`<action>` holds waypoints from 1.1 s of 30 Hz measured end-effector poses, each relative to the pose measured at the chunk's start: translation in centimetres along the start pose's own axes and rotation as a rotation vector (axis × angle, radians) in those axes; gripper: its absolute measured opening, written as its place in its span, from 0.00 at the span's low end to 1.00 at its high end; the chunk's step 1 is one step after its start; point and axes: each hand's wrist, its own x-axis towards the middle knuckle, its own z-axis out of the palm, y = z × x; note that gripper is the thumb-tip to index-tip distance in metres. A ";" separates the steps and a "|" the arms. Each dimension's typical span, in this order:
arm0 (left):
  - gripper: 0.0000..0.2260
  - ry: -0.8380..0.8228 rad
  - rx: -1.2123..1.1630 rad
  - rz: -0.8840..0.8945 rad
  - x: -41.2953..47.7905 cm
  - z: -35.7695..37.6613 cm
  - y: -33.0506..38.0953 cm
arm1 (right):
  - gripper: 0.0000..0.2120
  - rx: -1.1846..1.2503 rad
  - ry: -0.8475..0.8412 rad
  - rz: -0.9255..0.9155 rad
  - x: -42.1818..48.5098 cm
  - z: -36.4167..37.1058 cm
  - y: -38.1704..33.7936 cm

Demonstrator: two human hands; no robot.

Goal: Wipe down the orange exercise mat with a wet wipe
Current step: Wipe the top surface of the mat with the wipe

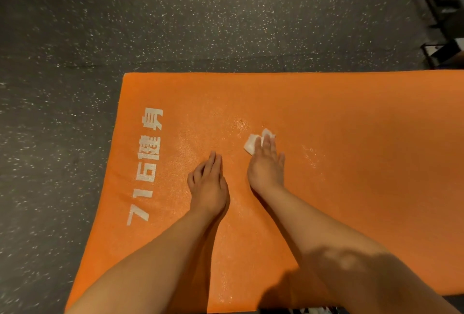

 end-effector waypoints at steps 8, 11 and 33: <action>0.27 0.024 -0.130 0.012 -0.1 0.1 -0.6 | 0.31 -0.081 -0.144 -0.471 -1.3 1.5 -1.9; 0.26 -0.009 -0.061 0.033 -0.3 -0.1 -0.6 | 0.36 -0.090 -0.045 -0.208 -0.8 0.4 1.6; 0.24 0.049 0.028 -0.014 2.8 -2.1 1.7 | 0.26 -0.049 -0.103 -0.439 -1.6 1.5 -1.9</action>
